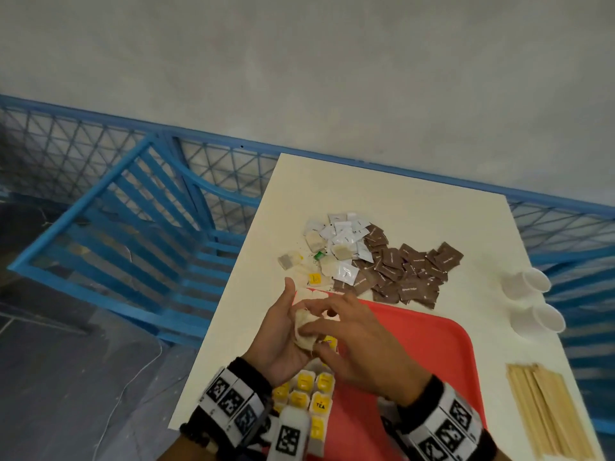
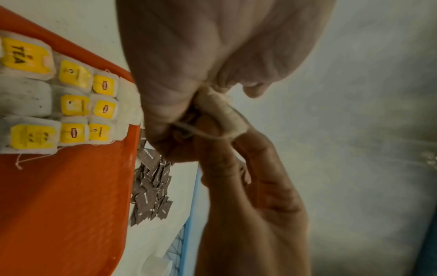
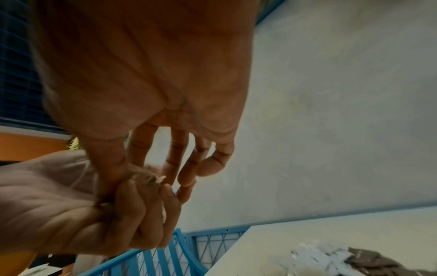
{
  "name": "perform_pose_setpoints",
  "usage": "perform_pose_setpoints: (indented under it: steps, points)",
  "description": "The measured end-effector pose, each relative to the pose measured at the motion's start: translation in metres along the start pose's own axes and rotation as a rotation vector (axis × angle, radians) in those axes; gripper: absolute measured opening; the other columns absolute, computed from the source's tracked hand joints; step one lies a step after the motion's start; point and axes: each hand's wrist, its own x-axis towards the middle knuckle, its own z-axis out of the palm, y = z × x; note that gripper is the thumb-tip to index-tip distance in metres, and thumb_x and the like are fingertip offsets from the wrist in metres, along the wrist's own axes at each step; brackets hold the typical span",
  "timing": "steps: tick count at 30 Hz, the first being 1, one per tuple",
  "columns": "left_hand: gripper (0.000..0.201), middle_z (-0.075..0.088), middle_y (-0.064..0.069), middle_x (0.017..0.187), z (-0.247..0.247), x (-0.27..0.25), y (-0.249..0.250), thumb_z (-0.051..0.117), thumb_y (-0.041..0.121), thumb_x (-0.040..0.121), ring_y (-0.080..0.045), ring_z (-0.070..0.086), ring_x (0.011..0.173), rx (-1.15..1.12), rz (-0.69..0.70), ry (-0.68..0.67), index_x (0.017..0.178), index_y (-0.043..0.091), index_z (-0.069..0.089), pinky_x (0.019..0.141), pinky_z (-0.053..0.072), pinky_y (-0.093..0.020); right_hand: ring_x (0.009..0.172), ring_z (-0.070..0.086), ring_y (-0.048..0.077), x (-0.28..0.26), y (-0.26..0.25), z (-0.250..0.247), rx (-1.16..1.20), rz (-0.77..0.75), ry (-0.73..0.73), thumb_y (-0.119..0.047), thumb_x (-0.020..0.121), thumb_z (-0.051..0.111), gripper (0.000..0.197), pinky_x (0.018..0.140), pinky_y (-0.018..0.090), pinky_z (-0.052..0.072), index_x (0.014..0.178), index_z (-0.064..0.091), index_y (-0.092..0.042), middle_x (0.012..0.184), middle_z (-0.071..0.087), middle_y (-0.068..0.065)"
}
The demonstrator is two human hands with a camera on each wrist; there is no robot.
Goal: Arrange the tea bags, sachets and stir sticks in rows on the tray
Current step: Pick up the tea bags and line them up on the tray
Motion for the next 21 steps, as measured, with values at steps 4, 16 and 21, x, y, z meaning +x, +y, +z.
perform_pose_setpoints:
  steps: [4,16,21]
  points:
    - [0.066,0.064,-0.008,0.079,0.001,0.009,-0.012,0.046,0.07,0.089,-0.018,0.05,0.074,0.14,0.009,0.116,0.106,0.01,0.068,0.079,0.043,-0.037,0.098,0.057,0.009,-0.008,0.008,-0.004,0.201,0.089,0.216,-0.024,0.088,0.068,0.014,0.081,0.021,0.045,0.1,0.076,-0.026,0.104,0.063,-0.007]
    - [0.027,0.045,-0.001,0.065,0.035,-0.009,-0.007,0.083,0.027,0.079,-0.012,0.036,0.049,0.6,0.383,0.181,0.094,0.008,0.071,0.049,0.039,-0.027,0.059,0.051,0.011,-0.009,0.007,-0.023,1.42,0.736,0.503,-0.024,0.078,0.074,0.02,0.055,0.021,0.043,0.094,0.073,-0.012,0.081,0.064,0.006]
    - [0.019,0.056,0.006,0.065,0.037,-0.009,-0.005,0.077,0.02,0.085,-0.012,0.038,0.048,0.76,0.471,0.233,0.084,0.003,0.07,0.049,0.039,-0.028,0.064,0.055,0.012,-0.01,0.005,-0.017,1.487,0.701,0.529,-0.019,0.085,0.069,0.016,0.056,0.021,0.047,0.099,0.07,-0.012,0.084,0.067,0.005]
